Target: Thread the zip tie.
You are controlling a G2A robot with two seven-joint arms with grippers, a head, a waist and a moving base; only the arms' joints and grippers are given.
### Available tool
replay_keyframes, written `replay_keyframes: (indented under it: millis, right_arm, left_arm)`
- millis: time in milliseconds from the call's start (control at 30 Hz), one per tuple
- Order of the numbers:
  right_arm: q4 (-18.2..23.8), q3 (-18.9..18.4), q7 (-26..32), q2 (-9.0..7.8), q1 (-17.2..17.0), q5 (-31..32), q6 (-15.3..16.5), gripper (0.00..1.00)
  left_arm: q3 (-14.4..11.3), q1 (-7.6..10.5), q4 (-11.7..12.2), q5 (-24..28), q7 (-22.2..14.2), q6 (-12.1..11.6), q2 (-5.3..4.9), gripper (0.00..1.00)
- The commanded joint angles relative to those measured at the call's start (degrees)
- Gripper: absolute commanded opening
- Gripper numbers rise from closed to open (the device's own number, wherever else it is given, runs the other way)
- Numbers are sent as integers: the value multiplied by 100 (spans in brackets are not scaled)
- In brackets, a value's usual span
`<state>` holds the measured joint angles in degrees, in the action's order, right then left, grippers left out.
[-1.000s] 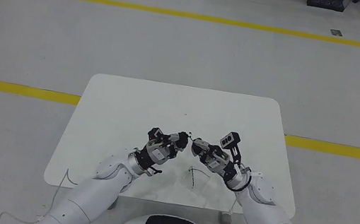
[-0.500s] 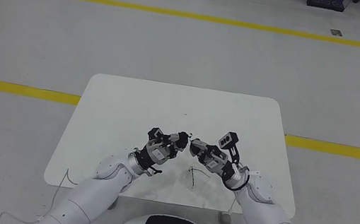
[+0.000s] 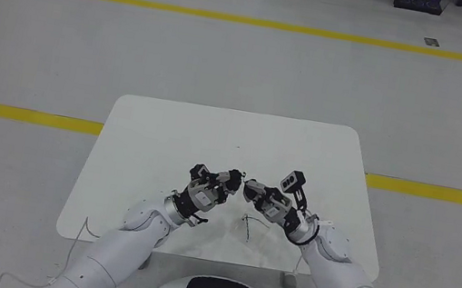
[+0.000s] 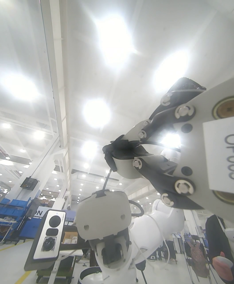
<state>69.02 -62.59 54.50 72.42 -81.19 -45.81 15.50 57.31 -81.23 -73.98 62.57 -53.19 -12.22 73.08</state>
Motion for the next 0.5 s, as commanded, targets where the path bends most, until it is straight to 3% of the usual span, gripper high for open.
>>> replay_keyframes:
  millis: [0,467]
  right_arm:
    - [1,-2,-5,1,-2,5,-7,0]
    - [-11,-6,-8,8,3,46,-45,0]
  left_arm:
    - [0,0,0,0,0,0,0,0]
    - [0,0,0,0,0,0,0,0]
